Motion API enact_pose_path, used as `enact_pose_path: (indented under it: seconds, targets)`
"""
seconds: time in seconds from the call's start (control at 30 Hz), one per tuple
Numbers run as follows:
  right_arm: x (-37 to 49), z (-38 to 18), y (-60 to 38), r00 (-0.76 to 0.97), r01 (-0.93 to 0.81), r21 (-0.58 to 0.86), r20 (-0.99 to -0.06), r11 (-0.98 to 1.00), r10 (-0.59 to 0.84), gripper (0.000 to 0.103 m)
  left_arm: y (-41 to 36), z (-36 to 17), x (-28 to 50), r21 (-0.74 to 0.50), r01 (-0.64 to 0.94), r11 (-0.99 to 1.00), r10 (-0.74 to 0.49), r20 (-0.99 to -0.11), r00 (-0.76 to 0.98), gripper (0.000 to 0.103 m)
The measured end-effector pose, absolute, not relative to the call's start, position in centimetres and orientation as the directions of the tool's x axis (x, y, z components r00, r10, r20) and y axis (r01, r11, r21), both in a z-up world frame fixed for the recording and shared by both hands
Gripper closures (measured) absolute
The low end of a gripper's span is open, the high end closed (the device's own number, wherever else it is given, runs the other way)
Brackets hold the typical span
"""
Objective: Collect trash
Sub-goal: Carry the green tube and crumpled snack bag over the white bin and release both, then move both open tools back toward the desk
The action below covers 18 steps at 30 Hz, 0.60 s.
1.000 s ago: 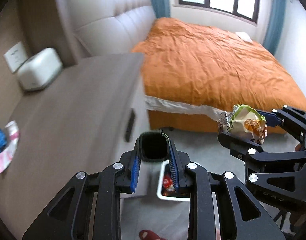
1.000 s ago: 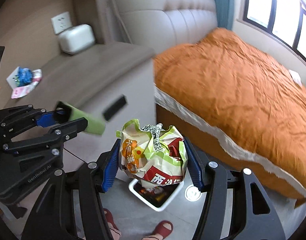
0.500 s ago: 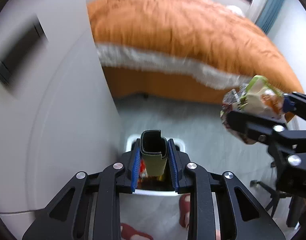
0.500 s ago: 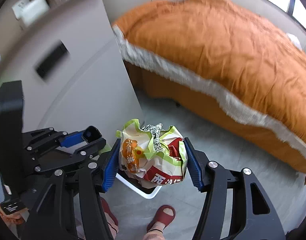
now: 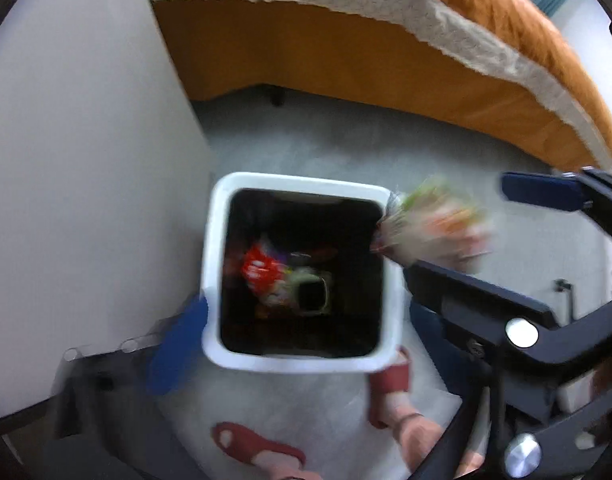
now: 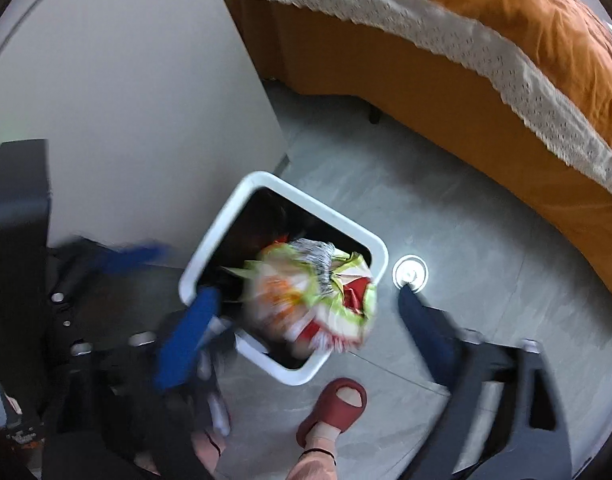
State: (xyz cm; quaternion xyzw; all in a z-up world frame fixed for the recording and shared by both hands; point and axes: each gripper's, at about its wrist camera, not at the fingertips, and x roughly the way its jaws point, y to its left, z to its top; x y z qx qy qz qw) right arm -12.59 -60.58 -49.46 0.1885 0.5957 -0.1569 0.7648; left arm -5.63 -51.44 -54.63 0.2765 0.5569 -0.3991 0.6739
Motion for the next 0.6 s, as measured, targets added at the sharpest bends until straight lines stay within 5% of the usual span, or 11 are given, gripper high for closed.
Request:
enact_pose_path:
  seconds: [0.6]
  targets:
    - [-14.1, -41.7, -58.8, 0.254, 0.507, 0.039, -0.961, 0.861, -0.106, 0.005, -49.5, -46.3, -6.0, -0.034, 0.852, 0.523, -0.270, -0.954, 0.128, 0.005]
